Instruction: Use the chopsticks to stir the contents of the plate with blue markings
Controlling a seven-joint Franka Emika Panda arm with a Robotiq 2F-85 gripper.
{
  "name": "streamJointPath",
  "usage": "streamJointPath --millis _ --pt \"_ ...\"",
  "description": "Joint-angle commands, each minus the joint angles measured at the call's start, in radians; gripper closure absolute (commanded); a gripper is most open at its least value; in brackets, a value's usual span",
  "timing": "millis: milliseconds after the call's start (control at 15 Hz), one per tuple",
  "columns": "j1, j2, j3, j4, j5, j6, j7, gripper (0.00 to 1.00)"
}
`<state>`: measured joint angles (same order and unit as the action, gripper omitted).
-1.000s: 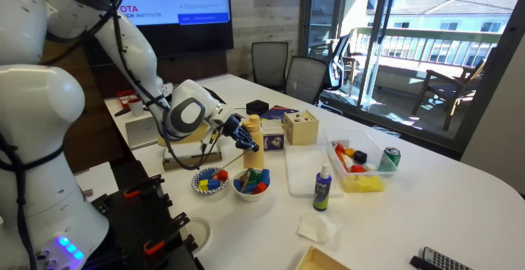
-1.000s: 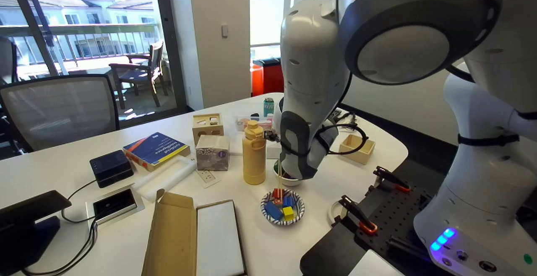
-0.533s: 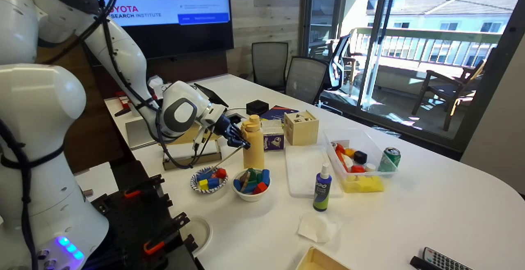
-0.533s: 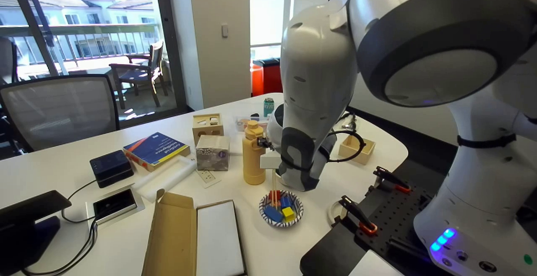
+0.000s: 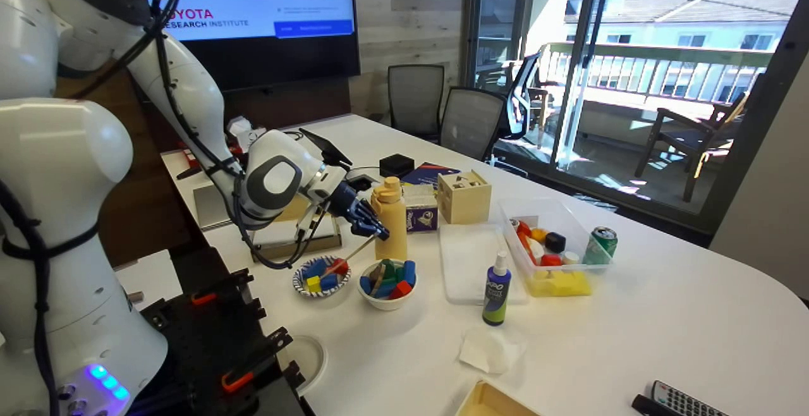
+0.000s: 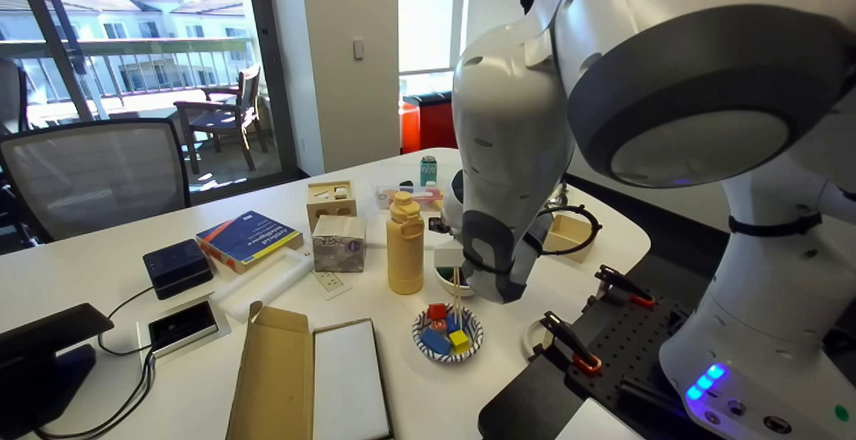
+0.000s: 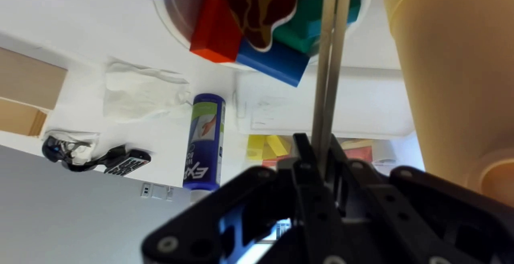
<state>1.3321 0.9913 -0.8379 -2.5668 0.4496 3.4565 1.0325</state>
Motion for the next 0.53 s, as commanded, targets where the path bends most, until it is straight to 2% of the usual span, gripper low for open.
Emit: streamJointPath --millis 0,467 --pt "0.034 0.036 -0.045 0.004 0.021 0.0 0.082 0.97" --pt "0.058 0.112 -0.041 0.051 0.015 0.0 0.206 0.97"
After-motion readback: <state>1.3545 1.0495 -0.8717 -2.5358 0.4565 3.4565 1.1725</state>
